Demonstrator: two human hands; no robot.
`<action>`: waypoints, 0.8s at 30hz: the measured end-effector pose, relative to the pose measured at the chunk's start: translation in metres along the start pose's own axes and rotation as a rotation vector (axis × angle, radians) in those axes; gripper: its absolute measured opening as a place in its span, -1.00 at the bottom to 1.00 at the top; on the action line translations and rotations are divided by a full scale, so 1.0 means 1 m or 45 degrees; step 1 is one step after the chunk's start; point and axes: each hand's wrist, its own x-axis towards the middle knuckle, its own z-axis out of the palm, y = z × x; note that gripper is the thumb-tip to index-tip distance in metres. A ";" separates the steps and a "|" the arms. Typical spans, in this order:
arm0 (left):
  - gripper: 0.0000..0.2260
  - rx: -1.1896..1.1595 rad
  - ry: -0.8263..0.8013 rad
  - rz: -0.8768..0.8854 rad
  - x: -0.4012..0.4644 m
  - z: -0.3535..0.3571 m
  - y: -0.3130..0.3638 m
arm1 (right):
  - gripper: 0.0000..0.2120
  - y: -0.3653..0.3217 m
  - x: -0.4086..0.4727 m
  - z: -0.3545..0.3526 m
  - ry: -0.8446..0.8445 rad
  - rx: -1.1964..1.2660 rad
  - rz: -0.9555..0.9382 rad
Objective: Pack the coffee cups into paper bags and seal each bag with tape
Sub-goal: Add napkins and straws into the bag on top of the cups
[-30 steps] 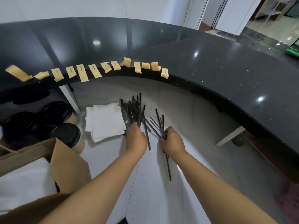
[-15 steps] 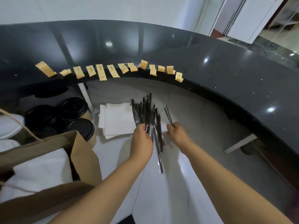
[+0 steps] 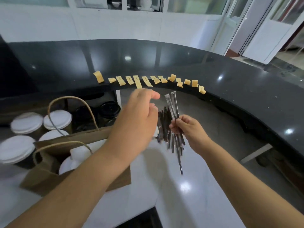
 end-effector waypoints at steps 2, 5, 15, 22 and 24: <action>-0.74 0.049 0.006 0.020 -0.002 -0.025 0.001 | -0.84 -0.015 -0.003 0.012 -0.011 -0.102 -0.040; -0.73 0.197 0.030 0.033 -0.002 -0.063 -0.003 | -0.88 -0.040 -0.010 0.033 -0.060 -0.181 -0.100; -0.83 0.348 0.208 -0.087 -0.010 -0.159 -0.061 | -0.89 -0.101 -0.033 0.108 -0.177 -0.147 -0.480; -0.87 0.462 -0.133 -0.267 -0.040 -0.167 -0.119 | -0.84 -0.112 -0.044 0.143 -0.455 -0.319 -0.625; -0.83 0.485 -0.242 -0.215 -0.045 -0.167 -0.132 | -0.85 -0.108 -0.044 0.152 -0.522 -0.535 -0.560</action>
